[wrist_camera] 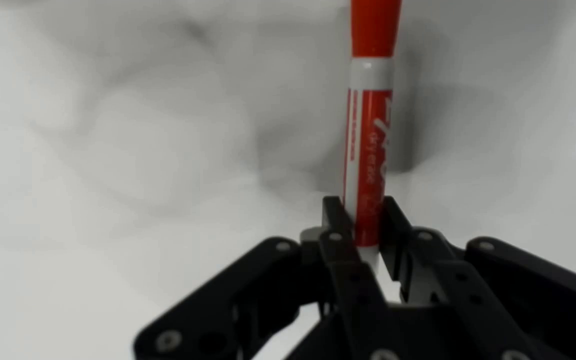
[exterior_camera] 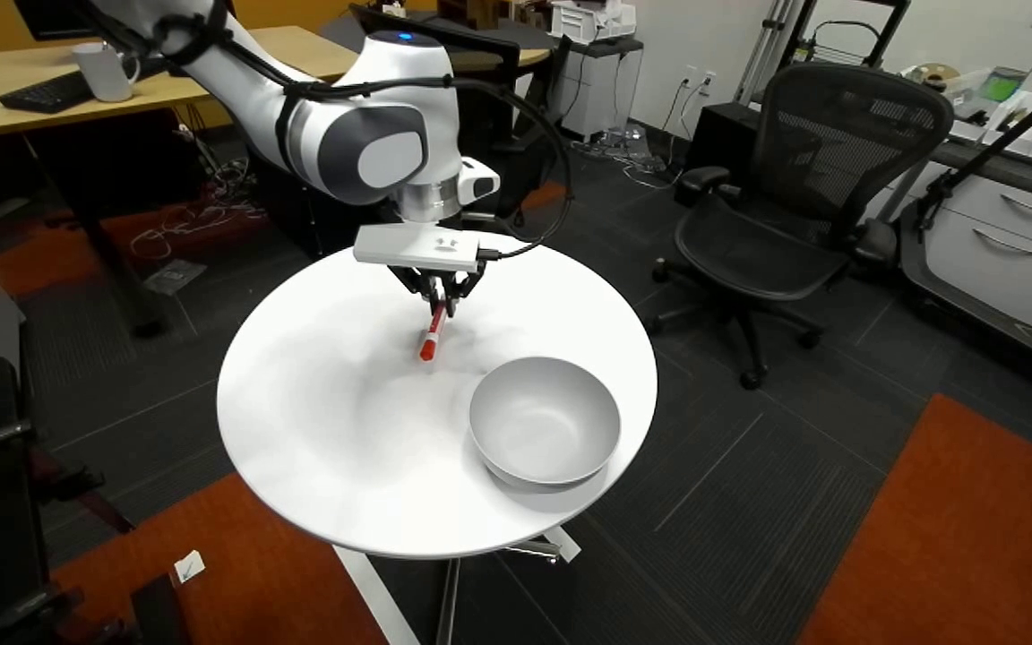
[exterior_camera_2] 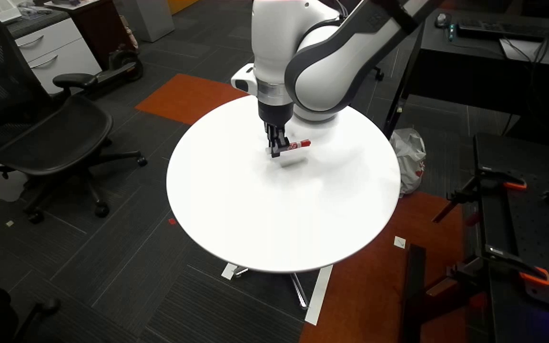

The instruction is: Remove the red marker from the grey bowl, place the marker back in the bowl then take it out of the bowl

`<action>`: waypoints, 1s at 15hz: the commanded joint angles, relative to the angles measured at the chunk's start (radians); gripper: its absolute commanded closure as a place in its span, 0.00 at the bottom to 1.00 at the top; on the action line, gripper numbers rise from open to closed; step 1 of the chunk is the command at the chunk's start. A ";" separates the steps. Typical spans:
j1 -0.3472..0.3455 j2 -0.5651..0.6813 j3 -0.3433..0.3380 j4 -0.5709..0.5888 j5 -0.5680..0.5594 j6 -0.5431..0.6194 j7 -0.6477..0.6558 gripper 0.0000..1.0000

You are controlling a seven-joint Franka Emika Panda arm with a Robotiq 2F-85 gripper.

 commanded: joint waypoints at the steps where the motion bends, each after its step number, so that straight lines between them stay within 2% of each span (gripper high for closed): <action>1: -0.016 0.016 0.019 0.029 0.024 -0.006 -0.049 0.60; 9: -0.013 0.023 0.019 0.036 0.025 -0.012 -0.046 0.03; 10: -0.010 0.022 0.016 0.036 0.023 -0.013 -0.042 0.00; 15: 0.000 -0.014 0.003 0.014 0.020 -0.021 -0.014 0.00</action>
